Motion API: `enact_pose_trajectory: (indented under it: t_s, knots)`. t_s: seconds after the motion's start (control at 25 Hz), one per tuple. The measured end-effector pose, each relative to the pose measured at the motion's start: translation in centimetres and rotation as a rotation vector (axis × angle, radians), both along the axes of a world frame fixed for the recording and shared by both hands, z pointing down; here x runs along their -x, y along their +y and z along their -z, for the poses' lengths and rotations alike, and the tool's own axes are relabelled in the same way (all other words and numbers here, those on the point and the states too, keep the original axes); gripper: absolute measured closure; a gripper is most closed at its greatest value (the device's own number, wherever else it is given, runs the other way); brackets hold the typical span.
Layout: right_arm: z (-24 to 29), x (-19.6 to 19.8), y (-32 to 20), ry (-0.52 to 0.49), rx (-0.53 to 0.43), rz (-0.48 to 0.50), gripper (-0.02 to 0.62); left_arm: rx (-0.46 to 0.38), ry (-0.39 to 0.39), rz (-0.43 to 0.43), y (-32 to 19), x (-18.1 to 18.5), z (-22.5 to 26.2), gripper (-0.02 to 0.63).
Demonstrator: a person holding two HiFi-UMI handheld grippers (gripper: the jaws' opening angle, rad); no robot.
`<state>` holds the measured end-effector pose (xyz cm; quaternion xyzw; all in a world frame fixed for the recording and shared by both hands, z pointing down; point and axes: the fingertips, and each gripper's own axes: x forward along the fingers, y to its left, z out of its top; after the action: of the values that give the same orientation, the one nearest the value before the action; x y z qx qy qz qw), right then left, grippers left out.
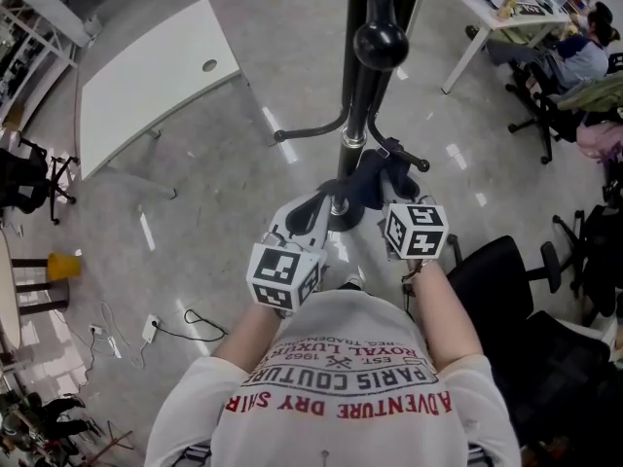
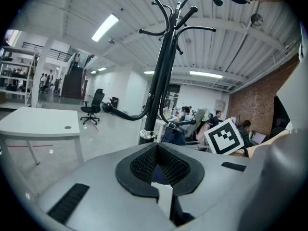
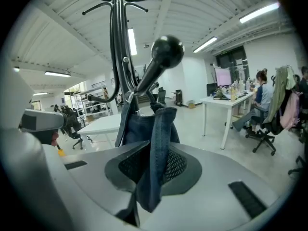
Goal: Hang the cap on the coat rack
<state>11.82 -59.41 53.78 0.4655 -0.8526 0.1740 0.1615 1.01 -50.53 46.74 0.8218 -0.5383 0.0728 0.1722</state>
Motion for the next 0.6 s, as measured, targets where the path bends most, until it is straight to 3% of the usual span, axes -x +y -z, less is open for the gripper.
enact_pose_trajectory:
  t_s: [0.16, 0.24, 0.4, 0.6]
  knots:
    - [0.9, -2.0, 0.4, 0.039, -0.066, -0.137, 0.571, -0.011, 0.0, -0.016, 0.2, -0.1, 0.6, 0.601]
    - [1.9, -2.6, 0.7, 0.027, -0.111, -0.178, 0.531, -0.03, 0.0, -0.029, 0.1, -0.4, 1.2, 0.601]
    - [4.0, -2.6, 1.7, 0.01, -0.181, -0.183, 0.429, -0.052, 0.006, -0.049, 0.3, -0.5, 2.1, 0.601]
    - [5.5, -2.3, 4.0, 0.042, -0.163, -0.16, 0.428, -0.064, 0.01, -0.074, 1.1, -0.4, 2.6, 0.601]
